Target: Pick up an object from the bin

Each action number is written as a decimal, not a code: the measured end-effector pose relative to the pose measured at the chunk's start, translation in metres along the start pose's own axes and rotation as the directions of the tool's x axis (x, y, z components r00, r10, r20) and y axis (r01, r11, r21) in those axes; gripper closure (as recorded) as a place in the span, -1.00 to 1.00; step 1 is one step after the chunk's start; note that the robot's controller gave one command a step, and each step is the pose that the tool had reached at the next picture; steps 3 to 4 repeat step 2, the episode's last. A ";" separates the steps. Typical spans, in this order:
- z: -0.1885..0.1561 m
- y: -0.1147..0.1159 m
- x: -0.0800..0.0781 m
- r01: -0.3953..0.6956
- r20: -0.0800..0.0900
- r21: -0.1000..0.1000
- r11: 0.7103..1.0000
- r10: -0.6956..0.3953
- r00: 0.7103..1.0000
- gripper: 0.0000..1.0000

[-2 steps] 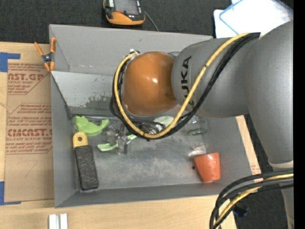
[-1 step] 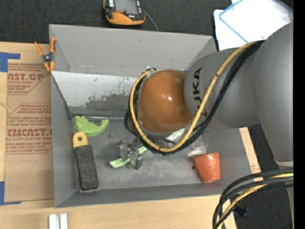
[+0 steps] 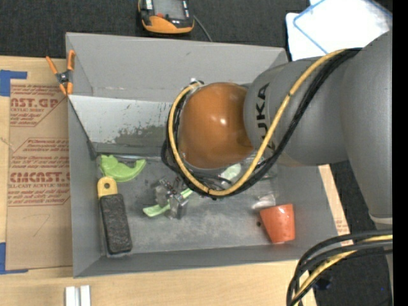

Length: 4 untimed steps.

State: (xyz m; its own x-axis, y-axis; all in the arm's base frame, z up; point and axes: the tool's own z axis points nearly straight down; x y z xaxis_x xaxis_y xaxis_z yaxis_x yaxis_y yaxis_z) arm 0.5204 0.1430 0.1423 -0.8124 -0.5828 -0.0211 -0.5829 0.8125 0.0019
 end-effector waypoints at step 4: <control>-0.033 -0.014 -0.003 0.141 -0.007 -0.005 0.990 -0.142 0.990 1.00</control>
Offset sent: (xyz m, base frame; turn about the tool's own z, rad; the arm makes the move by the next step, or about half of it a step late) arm 0.0216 0.0098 0.1485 -0.0204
